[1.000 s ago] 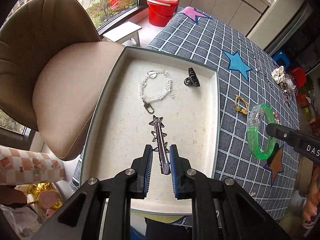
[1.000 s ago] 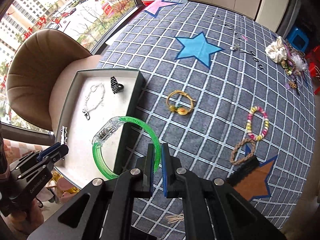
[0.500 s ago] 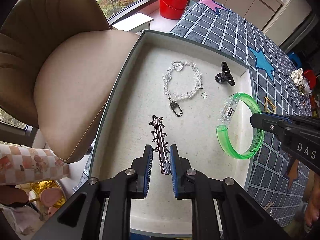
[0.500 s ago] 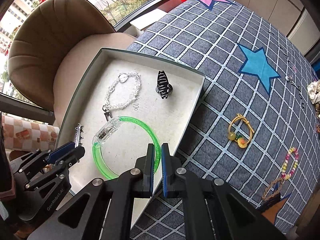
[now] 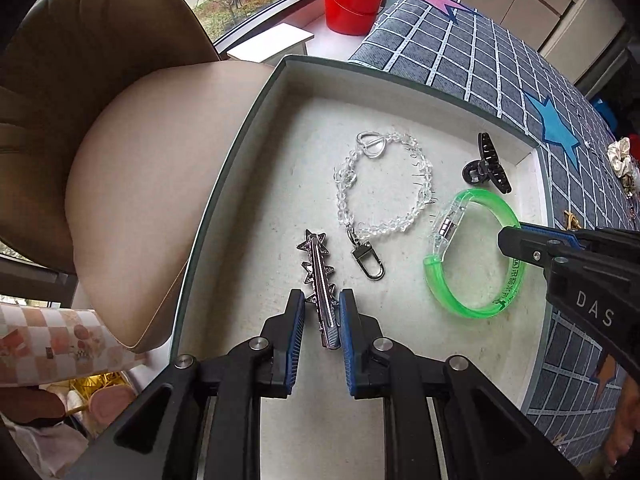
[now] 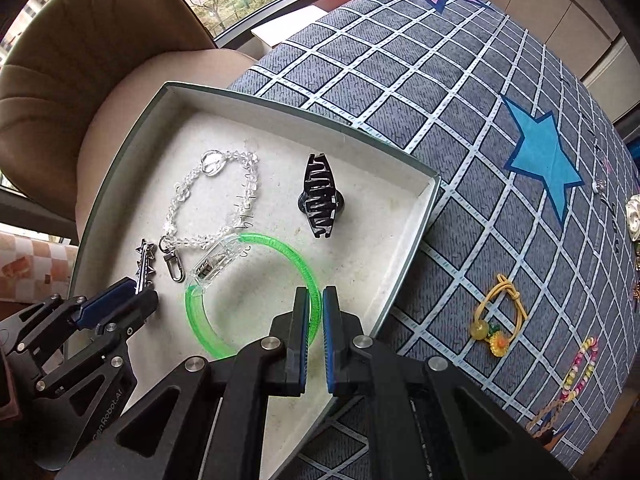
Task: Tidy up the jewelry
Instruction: 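Carry the silver clip and green bangle into the white box and release both, then withdraw both grippers from the box back over the table, then grasp the yellow sunflower hair tie with the left gripper while the right grasps the black scalloped clip, then carry the sunflower hair tie and black scalloped clip into the white box and release both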
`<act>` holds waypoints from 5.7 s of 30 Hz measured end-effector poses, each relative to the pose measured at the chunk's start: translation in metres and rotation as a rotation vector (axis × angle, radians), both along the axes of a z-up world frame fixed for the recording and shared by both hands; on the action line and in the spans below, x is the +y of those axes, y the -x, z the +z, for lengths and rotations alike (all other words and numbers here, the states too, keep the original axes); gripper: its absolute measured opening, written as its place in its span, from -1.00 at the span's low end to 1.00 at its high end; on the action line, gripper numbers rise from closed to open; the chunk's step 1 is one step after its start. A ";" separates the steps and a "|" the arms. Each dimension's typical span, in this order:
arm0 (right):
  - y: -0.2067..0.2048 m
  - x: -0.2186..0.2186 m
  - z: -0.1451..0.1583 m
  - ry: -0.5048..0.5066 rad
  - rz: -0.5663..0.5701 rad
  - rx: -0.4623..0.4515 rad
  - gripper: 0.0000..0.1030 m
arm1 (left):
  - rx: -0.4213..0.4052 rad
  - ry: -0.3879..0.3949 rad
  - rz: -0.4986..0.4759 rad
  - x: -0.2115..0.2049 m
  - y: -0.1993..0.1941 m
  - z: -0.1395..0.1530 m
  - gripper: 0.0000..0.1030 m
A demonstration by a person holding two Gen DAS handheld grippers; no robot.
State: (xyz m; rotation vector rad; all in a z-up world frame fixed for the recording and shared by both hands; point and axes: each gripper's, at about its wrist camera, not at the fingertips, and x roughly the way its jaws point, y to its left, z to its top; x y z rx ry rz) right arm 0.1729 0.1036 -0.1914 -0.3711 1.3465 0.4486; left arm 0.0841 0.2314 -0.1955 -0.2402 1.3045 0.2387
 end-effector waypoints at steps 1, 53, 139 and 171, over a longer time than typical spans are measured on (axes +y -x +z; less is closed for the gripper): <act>-0.002 -0.001 -0.002 0.003 -0.005 0.002 -0.87 | -0.004 -0.007 0.002 0.000 -0.002 0.000 -0.52; 0.099 -0.205 0.058 -0.171 -0.481 0.086 0.66 | 0.033 -0.114 -0.213 -0.098 0.058 0.069 1.00; 0.096 -0.289 0.079 -0.184 -0.664 0.003 -0.37 | -0.068 0.057 -0.359 -0.193 -0.008 0.062 -0.39; 0.097 -0.015 0.030 -0.182 -0.023 0.157 -0.37 | -0.032 0.025 0.003 -0.002 0.080 0.030 -0.39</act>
